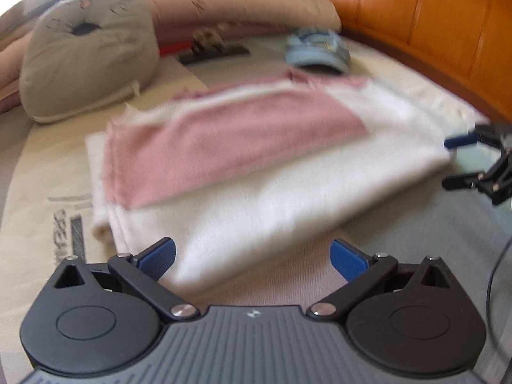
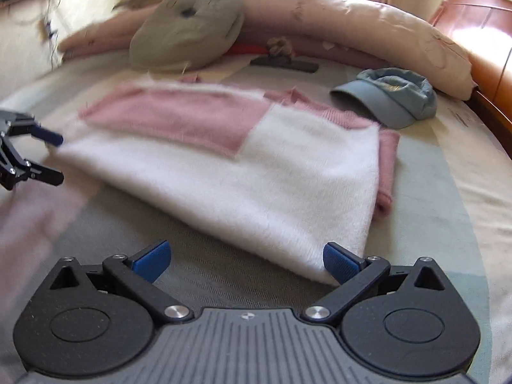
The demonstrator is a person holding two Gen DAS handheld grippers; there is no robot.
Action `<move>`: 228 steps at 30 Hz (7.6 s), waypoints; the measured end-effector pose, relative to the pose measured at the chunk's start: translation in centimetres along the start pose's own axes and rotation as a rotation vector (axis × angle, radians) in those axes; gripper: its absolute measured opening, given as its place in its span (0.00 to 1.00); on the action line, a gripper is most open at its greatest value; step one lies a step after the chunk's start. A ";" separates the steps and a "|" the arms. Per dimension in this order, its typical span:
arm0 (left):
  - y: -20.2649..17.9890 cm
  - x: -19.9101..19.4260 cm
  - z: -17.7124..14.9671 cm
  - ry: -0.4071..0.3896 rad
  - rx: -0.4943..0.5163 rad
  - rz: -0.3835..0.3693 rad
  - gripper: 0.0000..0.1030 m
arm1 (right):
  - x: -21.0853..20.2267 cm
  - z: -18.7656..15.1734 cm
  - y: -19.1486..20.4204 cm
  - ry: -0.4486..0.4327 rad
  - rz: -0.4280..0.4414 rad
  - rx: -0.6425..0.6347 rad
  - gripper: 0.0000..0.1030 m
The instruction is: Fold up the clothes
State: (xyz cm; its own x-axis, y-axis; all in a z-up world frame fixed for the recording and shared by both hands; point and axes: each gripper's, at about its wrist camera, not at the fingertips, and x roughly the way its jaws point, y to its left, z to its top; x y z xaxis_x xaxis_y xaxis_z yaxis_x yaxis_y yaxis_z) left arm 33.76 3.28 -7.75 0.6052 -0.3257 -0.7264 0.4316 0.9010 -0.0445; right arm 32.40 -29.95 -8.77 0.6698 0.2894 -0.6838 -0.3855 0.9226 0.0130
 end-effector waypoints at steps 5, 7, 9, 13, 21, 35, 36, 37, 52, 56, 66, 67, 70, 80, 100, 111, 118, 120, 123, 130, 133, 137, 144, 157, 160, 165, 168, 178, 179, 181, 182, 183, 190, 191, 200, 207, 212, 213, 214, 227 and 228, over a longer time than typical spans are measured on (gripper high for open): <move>0.3 2.0 0.4 0.027 -0.084 -0.064 0.99 | 0.9 1.6 -0.7 -0.046 0.018 0.119 1.00; 0.7 2.4 -0.9 0.079 -0.116 -0.034 0.99 | 2.2 0.9 -1.7 0.006 -0.002 0.212 1.00; 0.7 1.4 -1.7 0.054 -0.093 -0.027 0.99 | 1.9 0.0 -2.0 0.015 -0.010 0.228 1.00; 0.3 0.1 -0.9 0.017 -0.022 0.008 0.99 | 1.7 0.0 -2.8 -0.014 -0.004 0.218 1.00; -0.1 4.0 5.0 -0.056 -0.015 -0.034 0.99 | 4.4 2.3 -5.8 -0.056 -0.001 0.248 1.00; 3.7 3.9 4.1 -0.083 0.004 0.136 0.99 | 2.9 3.7 -7.0 -0.044 -0.098 0.214 1.00; 3.1 3.2 4.0 -0.095 0.052 0.151 0.99 | 2.2 3.6 -6.3 -0.046 -0.108 0.183 1.00; 2.5 2.6 3.9 -0.106 0.100 0.166 0.99 | 1.5 3.5 -5.5 -0.047 -0.122 0.146 1.00; -6.5 1.7 -4.6 -0.107 0.942 0.491 1.00 | 2.2 -0.8 6.3 0.053 -0.440 -0.697 1.00; -8.8 3.4 -3.4 -0.144 1.037 0.500 0.99 | 4.1 0.1 8.1 0.020 -0.460 -0.746 1.00; -13.2 6.1 -1.9 -0.241 1.193 0.499 0.99 | 7.3 2.7 12.0 -0.057 -0.469 -0.796 1.00; -13.7 5.9 -2.3 -0.256 1.213 0.502 0.99 | 7.4 2.9 12.0 -0.063 -0.468 -0.785 1.00; -14.4 5.6 -2.5 -0.276 1.230 0.473 0.99 | 6.8 3.7 11.5 -0.083 -0.470 -0.698 1.00; -11.6 6.5 -2.9 -0.150 1.289 0.652 0.99 | 6.3 2.1 10.6 -0.036 -0.454 -0.687 1.00; -11.3 8.0 -5.0 -0.227 1.473 0.799 0.97 | 6.9 -0.6 10.1 -0.050 -0.579 -0.856 0.93; -8.3 8.5 -3.2 -0.107 1.430 0.736 0.75 | 6.9 -0.7 6.1 0.032 -0.600 -0.984 0.93; -9.5 11.0 -3.7 -0.031 1.358 0.680 0.08 | 9.0 -4.4 9.5 0.142 -0.560 -1.297 0.15; -9.2 10.6 -3.7 -0.030 1.361 0.677 0.11 | 9.0 -4.7 9.3 0.109 -0.574 -1.286 0.15; -8.9 10.5 -4.3 -0.025 1.432 0.705 0.14 | 8.6 -3.5 8.4 0.103 -0.551 -1.215 0.20; -8.9 11.8 -3.1 -0.003 1.348 0.702 0.08 | 10.4 -3.3 8.3 0.119 -0.592 -1.237 0.15; -8.8 11.7 -2.9 0.001 1.333 0.690 0.07 | 10.2 -2.8 7.9 0.110 -0.573 -1.203 0.15; -8.7 11.0 -2.8 -0.001 1.293 0.657 0.08 | 10.0 -2.4 7.7 0.087 -0.560 -1.167 0.13; -8.9 9.0 -2.8 0.013 1.288 0.631 0.08 | 8.5 -1.1 7.3 0.048 -0.521 -1.103 0.12; -11.2 2.0 -6.2 0.051 1.320 0.565 0.08 | 1.1 -2.0 10.0 0.058 -0.443 -1.028 0.12; -12.2 -0.8 -8.3 0.059 1.326 0.535 0.08 | -1.7 -4.3 11.6 0.075 -0.427 -1.042 0.12; -13.9 -5.1 -12.1 0.070 1.326 0.500 0.08 | -5.7 -7.8 14.7 0.099 -0.390 -1.036 0.12; -14.9 -7.2 -13.9 0.070 1.325 0.482 0.08 | -7.6 -9.5 16.1 0.107 -0.375 -1.022 0.12; -17.3 -10.4 -18.4 0.071 1.307 0.452 0.08 | -11.3 -12.5 17.4 0.127 -0.309 -0.916 0.12; -17.4 -10.2 -18.6 0.073 1.295 0.451 0.08 | -11.3 -12.7 17.5 0.134 -0.300 -0.895 0.12; -17.4 -10.5 -19.0 0.083 1.283 0.431 0.08 | -11.2 -12.8 17.3 0.159 -0.276 -0.841 0.14; -17.5 -10.6 -19.2 0.089 1.277 0.421 0.09 | -11.1 -12.8 17.2 0.172 -0.263 -0.810 0.16; -17.5 -10.7 -19.3 0.094 1.271 0.410 0.10 | -11.2 -12.6 17.0 0.179 -0.249 -0.779 0.18; -15.4 -16.6 -18.4 0.175 1.055 0.121 0.18 | -15.1 -12.2 14.2 0.253 -0.085 -0.564 0.39; -14.8 -17.3 -17.7 0.155 1.012 0.121 0.18 | -15.9 -12.0 13.6 0.255 -0.075 -0.535 0.40; -11.3 -16.0 -13.3 0.052 0.585 0.086 0.21 | -18.3 -8.3 9.0 0.094 -0.032 -0.120 0.50; -9.0 -14.3 -17.5 0.055 0.403 -0.010 0.31 | -13.6 -13.3 9.2 0.168 -0.036 0.023 0.52; -7.6 -14.5 -14.5 0.008 0.349 0.019 0.45 | -15.7 -12.2 9.0 0.098 -0.088 0.029 0.54; -7.5 -14.4 -13.7 -0.012 0.348 0.025 0.49 | -16.0 -11.5 8.8 0.069 -0.105 0.023 0.58; -7.4 -14.3 -12.9 -0.032 0.346 0.032 0.52 | -16.0 -10.7 8.5 0.043 -0.117 0.036 0.61; -1.5 -8.1 -9.9 -0.033 -0.056 -0.041 0.71 | -10.9 -9.8 4.5 -0.042 -0.139 0.310 0.59; -1.3 -8.1 -9.6 -0.046 -0.066 -0.057 0.72 | -10.9 -9.6 4.8 -0.046 -0.147 0.305 0.62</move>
State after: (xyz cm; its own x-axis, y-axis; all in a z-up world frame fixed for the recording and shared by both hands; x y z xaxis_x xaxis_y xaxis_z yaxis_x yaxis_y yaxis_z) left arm 21.86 7.55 -8.38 0.6121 -0.3882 -0.6889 0.4216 0.8973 -0.1309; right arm 17.17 -31.16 -8.20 0.7348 0.1523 -0.6610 -0.0799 0.9871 0.1387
